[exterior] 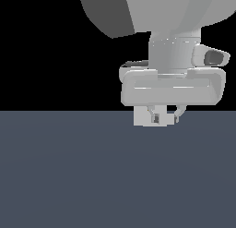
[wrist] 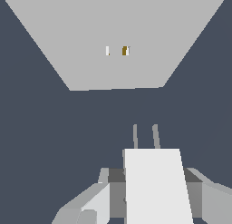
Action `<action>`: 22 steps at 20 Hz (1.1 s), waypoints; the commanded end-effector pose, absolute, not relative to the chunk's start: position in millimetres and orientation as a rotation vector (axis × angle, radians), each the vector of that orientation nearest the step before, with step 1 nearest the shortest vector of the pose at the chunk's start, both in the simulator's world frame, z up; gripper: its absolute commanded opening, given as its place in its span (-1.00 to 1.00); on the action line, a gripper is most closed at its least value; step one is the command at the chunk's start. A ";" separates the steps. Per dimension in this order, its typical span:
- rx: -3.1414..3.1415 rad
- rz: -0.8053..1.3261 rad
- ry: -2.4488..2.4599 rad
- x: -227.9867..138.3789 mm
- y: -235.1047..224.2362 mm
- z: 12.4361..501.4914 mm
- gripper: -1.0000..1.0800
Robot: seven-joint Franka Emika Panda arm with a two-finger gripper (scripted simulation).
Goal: Plug the charger into the wall socket.
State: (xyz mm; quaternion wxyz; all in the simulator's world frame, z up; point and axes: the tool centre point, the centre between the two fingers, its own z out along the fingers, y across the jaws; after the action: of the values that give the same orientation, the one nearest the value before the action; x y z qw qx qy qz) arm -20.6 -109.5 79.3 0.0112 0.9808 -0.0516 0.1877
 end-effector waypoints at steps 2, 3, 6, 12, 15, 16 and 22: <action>3.067 0.586 -0.116 -11.6 -101.0 93.0 -1.00; 3.068 0.586 -0.107 -9.9 -99.3 95.6 -1.00; 3.072 0.587 -0.092 -6.3 -95.9 100.3 -1.00; 3.073 0.587 -0.091 -5.6 -95.3 100.1 -1.00; 3.073 0.587 -0.091 -5.5 -95.3 100.1 -1.00; 3.073 0.587 -0.091 -4.9 -95.3 100.1 -1.00; 3.073 0.587 -0.091 6.8 -96.0 100.1 -1.00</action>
State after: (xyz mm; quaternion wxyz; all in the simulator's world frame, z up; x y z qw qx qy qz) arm 2.9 -95.9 99.9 0.0056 0.9819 -0.0291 0.1873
